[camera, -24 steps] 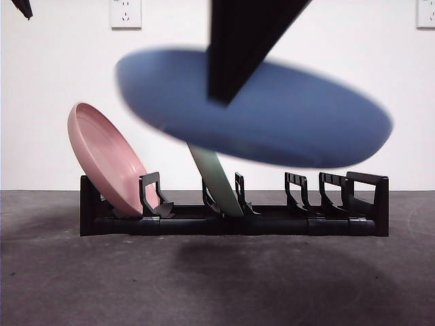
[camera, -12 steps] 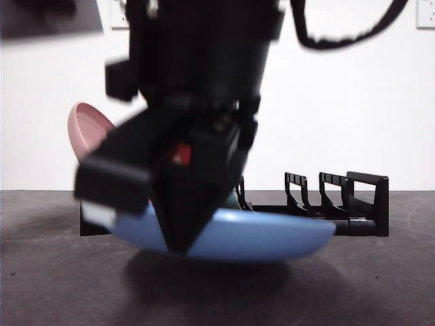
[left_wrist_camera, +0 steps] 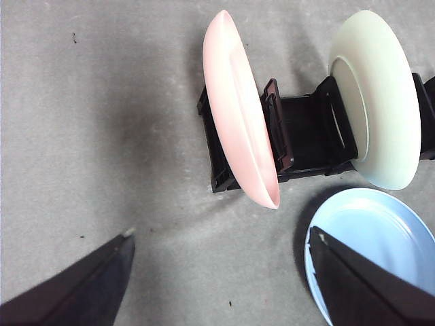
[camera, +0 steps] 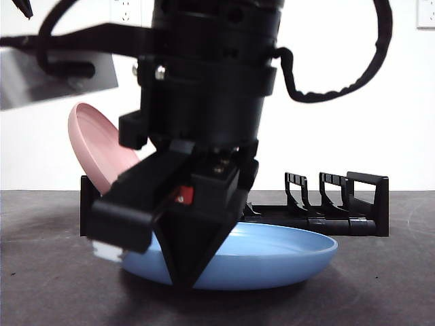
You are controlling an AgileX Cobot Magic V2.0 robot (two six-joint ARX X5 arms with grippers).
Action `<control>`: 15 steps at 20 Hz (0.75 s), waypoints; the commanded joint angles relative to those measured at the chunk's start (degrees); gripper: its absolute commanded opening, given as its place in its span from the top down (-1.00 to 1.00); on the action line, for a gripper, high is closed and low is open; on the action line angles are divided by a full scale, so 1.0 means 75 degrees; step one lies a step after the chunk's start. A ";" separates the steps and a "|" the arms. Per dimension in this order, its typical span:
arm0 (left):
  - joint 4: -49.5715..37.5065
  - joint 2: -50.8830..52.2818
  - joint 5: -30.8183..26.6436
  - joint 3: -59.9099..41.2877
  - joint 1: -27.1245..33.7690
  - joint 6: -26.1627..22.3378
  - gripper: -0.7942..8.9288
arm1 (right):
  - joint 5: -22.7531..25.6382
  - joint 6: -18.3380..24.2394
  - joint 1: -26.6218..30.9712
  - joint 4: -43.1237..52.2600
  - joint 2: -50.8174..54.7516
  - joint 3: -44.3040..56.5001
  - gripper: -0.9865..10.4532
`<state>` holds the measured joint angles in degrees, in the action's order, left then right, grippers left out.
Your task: Place the plate
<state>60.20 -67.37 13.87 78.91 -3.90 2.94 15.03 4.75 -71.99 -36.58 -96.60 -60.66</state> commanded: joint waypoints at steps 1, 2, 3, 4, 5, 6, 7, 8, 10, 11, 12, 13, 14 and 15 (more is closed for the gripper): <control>-0.0064 -0.0050 0.0044 0.0201 -0.0012 -0.0076 0.00 | -0.0163 0.0055 -0.0099 0.0023 -0.0163 -0.0055 0.76; -0.0064 -0.0050 0.0044 0.0201 -0.0012 -0.0073 0.00 | -0.0321 0.0052 -0.0099 0.0017 -0.0163 -0.0055 0.68; -0.0061 -0.0050 0.0044 0.0201 -0.0012 -0.0073 0.00 | -0.0408 0.0052 -0.0096 0.0003 -0.0163 -0.0055 0.59; -0.0058 -0.0050 0.0044 0.0201 -0.0012 -0.0073 0.00 | -0.0417 0.0052 -0.0099 -0.0012 -0.0163 -0.0055 0.54; -0.0058 -0.0050 0.0044 0.0201 -0.0012 -0.0073 0.00 | -0.0417 0.0052 -0.0099 -0.0017 -0.0163 -0.0055 0.53; -0.0058 -0.0050 0.0044 0.0201 -0.0012 -0.0073 0.00 | -0.0463 0.0038 -0.0119 -0.0012 -0.0163 -0.0055 0.53; -0.0058 -0.0050 0.0044 0.0201 -0.0012 -0.0076 0.00 | -0.0595 0.0015 -0.0143 -0.0020 -0.0146 -0.0058 0.49; -0.0058 -0.0050 0.0044 0.0201 -0.0012 -0.0076 0.00 | -0.0866 0.0006 -0.0157 -0.0029 -0.0087 -0.0076 0.39; -0.0067 -0.0050 0.0044 0.0201 -0.0012 -0.0085 0.00 | -0.1274 -0.0102 -0.0189 -0.0052 0.0122 -0.0137 0.20; -0.0085 -0.0050 0.0044 0.0201 -0.0012 -0.0082 0.00 | -0.1504 -0.0187 -0.0192 -0.0099 0.0303 -0.0184 0.19; -0.0105 -0.0050 0.0044 0.0201 -0.0012 -0.0079 0.00 | -0.1737 -0.0245 -0.0192 -0.0117 0.0519 -0.0227 0.19; -0.0111 -0.0050 0.0044 0.0201 -0.0015 -0.0079 0.00 | -0.1932 -0.0318 -0.0192 -0.0105 0.0819 -0.0271 0.19; -0.0102 -0.0050 0.0044 0.0201 -0.0041 -0.0079 0.00 | -0.2049 -0.0382 -0.0178 -0.0096 0.1192 -0.0315 0.20; -0.0087 -0.0050 0.0044 0.0201 -0.0087 -0.0079 0.00 | -0.2046 -0.0446 -0.0154 -0.0070 0.1603 -0.0353 0.22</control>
<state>60.14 -67.40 13.87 78.91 -4.36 2.94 -0.21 2.61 -72.31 -37.34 -84.25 -61.91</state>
